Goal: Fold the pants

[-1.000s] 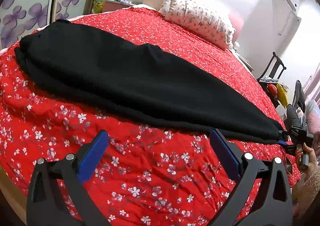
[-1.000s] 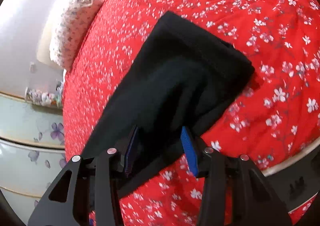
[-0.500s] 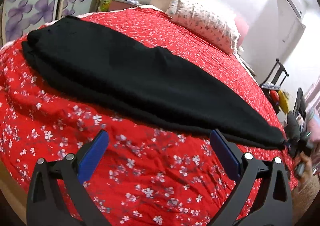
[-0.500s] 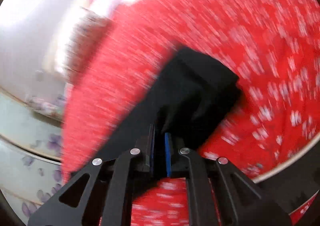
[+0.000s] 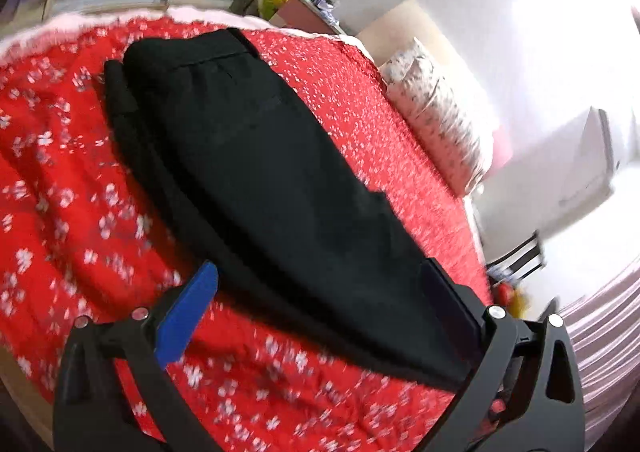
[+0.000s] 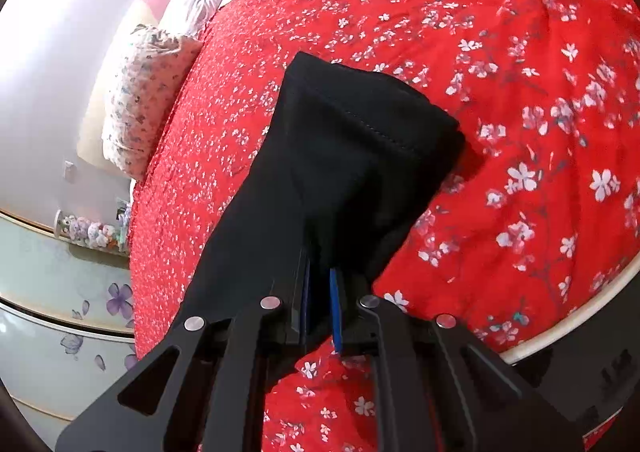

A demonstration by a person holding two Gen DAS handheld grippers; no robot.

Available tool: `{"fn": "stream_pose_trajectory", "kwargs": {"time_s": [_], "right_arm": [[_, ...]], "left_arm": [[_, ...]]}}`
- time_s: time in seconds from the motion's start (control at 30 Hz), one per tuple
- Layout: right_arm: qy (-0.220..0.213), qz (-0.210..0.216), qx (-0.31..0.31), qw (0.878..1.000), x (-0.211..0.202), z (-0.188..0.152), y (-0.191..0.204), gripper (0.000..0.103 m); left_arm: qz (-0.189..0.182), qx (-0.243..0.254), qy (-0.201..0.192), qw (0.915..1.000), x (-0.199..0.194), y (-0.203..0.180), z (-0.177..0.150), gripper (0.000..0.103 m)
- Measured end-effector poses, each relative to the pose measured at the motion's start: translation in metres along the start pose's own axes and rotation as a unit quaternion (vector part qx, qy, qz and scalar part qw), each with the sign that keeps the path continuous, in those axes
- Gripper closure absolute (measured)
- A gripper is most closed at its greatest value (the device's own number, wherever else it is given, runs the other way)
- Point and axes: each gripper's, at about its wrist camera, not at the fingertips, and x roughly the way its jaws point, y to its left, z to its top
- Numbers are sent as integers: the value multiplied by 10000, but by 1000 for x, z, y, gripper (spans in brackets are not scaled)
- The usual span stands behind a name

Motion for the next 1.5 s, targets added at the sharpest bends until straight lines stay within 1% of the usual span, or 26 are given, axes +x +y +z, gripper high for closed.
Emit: {"fn": "stream_pose_trajectory", "kwargs": {"time_s": [0.1,0.17,0.27,0.4,0.47,0.5,0.53,0.57,0.6,0.63,0.7,0.83,0.9,0.93,1.0,1.1,1.13,1.17,1.23,1.27,1.3,1.33,1.37,1.4,1.43,1.5], "right_arm": [[25,-14,-39,10000,0,0,-1,94],[41,-14,-37,10000,0,0,-1,94],[36,-37,-57,10000,0,-1,0,94],[21,-65,-113,9999,1,-2,4,94],[8,-49,-111,9999,1,-3,4,94],[-2,-42,-112,9999,1,-3,5,94],[-15,-35,-116,9999,1,-4,5,94],[-28,-31,-118,9999,1,-4,4,94],[-39,-31,-113,9999,1,-4,4,94],[-45,-42,-116,9999,1,-4,5,94],[-88,-18,-236,9997,-4,-2,11,94],[-288,270,-564,9976,-17,-3,27,94],[-164,-117,-765,9969,-12,-7,29,94],[-30,-364,-822,9959,-5,-10,25,94],[16,-387,-795,9961,0,-13,19,94],[48,-496,-960,9941,-5,-17,23,82],[127,-618,-1088,9921,-9,-18,28,75],[130,-710,-1155,9907,-13,-18,32,63],[-103,-973,-1307,9866,-30,-21,38,46],[-477,-1090,-1492,9816,-47,-25,44,46],[-873,-1155,-1794,9731,-64,-31,55,46],[-1101,-1203,-2035,9654,-74,-35,63,46],[-1373,-1177,-2451,9525,-84,-42,82,46],[-1422,-1003,-2760,9453,-87,-48,97,46],[-1330,-736,-3075,9393,-86,-54,116,46],[-632,-18,-3849,9208,-63,-79,172,46]], "left_arm": [[-357,-437,48,9984,2,9,12,3],[-544,-567,63,9969,4,11,15,3],[-275,-621,186,9975,16,11,17,3],[-160,-794,120,9966,24,15,20,4],[-79,-1011,82,9948,29,19,28,5],[-19,-1086,64,9941,31,21,32,14],[130,-1156,50,9932,34,22,38,35],[216,-1180,79,9927,36,24,42,51],[285,-1180,141,9925,38,25,45,88],[335,-1152,167,9926,39,24,47,96],[302,-937,155,9950,33,18,53,96],[389,-345,-94,9986,12,2,51,96],[396,-398,-136,9983,8,12,46,96],[500,-444,-59,9977,13,20,42,96],[764,-566,181,9953,27,37,34,93],[498,-735,40,9960,21,48,27,88],[490,-687,13,9964,16,46,27,84],[529,-574,-50,9969,11,43,27,81],[659,-280,-343,9968,-8,35,23,57],[748,-124,-509,9958,-17,32,21,52],[926,237,-807,9922,-30,21,18,44],[980,536,-989,9888,-38,11,15,40],[969,864,-1146,9849,-45,0,11,39],[879,1270,-1283,9796,-52,-17,4,32],[736,1581,-1327,9757,-53,-30,-3,21],[477,1975,-1207,9717,-43,-53,-13,12]]}}
